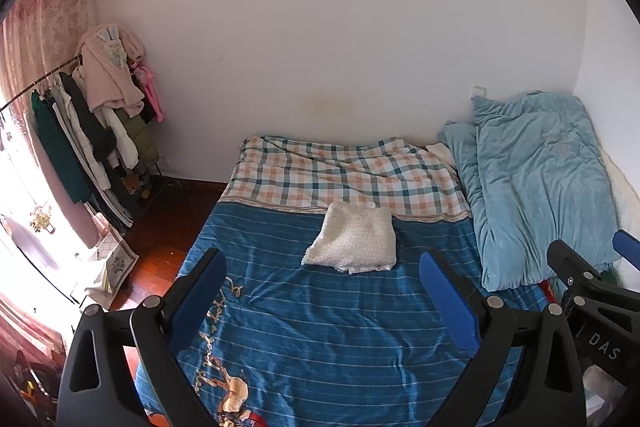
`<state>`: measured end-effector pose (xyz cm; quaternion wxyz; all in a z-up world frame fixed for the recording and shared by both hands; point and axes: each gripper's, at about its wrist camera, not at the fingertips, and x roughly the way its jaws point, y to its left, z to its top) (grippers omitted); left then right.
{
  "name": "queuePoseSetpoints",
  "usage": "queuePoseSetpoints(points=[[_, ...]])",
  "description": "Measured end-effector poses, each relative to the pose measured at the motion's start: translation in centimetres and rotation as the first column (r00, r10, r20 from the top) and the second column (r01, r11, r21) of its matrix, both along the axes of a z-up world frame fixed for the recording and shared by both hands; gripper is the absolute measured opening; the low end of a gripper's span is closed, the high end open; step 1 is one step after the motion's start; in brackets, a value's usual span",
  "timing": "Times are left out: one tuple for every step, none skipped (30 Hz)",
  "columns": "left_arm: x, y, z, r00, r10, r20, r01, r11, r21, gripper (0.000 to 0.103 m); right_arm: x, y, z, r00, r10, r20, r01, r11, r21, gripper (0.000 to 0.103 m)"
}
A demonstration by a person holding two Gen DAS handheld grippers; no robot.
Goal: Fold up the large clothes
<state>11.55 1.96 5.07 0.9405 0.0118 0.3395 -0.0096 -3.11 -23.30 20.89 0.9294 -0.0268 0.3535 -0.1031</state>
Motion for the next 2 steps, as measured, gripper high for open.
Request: queuePoseSetpoints(points=[[0.01, 0.00, 0.09, 1.000, 0.002, 0.002, -0.002, 1.000, -0.003, 0.099, 0.21, -0.12, 0.12, 1.000, 0.001, 0.001, -0.001, 1.000, 0.000, 0.100], [-0.01, -0.08, 0.14, 1.000, 0.001, 0.003, -0.001, 1.000, -0.003, 0.099, 0.17, -0.15, 0.10, 1.000, 0.000, 0.001, 0.000, 1.000, 0.000, 0.100]])
